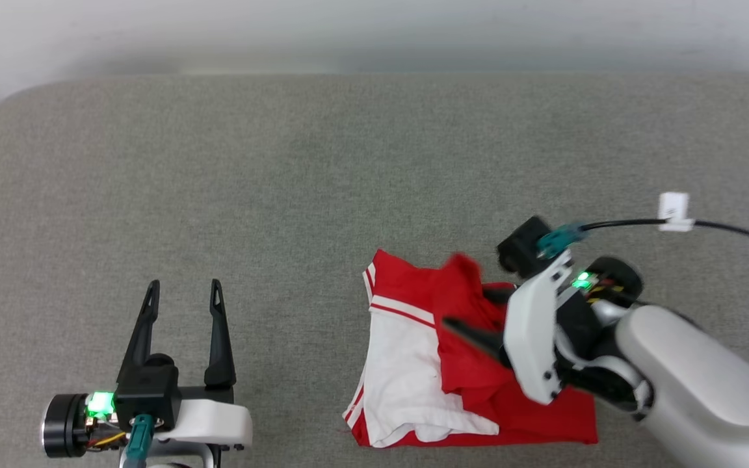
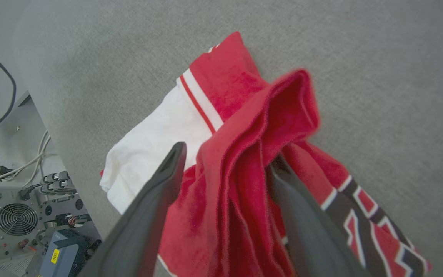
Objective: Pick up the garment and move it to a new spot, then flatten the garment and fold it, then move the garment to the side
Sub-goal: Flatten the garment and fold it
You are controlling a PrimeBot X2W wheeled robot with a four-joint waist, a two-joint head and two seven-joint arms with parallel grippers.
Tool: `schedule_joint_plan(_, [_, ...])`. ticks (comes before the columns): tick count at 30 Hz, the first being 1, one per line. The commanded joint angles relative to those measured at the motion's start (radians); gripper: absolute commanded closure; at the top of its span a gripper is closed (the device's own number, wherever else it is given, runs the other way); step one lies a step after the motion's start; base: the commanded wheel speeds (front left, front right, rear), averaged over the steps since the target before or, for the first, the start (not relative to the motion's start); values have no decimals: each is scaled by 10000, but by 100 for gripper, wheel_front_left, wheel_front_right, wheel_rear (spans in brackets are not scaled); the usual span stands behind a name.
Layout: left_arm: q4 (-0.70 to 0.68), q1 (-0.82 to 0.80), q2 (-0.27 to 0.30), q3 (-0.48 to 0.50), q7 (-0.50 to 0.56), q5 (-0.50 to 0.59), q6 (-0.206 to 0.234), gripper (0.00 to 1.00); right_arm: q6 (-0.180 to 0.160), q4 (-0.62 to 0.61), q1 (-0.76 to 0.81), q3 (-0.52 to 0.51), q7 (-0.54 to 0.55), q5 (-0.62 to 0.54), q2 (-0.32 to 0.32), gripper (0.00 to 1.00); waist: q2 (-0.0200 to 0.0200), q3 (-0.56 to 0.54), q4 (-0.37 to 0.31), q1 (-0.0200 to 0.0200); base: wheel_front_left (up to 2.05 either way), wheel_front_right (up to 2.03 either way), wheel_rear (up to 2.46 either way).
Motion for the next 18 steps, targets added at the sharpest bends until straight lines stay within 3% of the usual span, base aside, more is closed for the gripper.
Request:
schedule_joint_plan(1, [6, 115, -16, 51, -22, 37, -14, 0, -4, -137, -108, -84, -265, -109, -170, 0, 0, -241, -128, -1, 0, 0, 0])
schedule_joint_plan(7, [-35, 444, -21, 134, -22, 60, -46, 0, -4, -582, 23, -1842, -3234, -1227, -713, 0, 0, -744, -404, -1, 0, 0, 0])
schedule_joint_plan(18, [-203, 951, -53, 258, -22, 78, -115, 0, -4, -38, 2414, -6143, -7903, -4288, 467, 0, 0, -1194, -747, -1, 0, 0, 0])
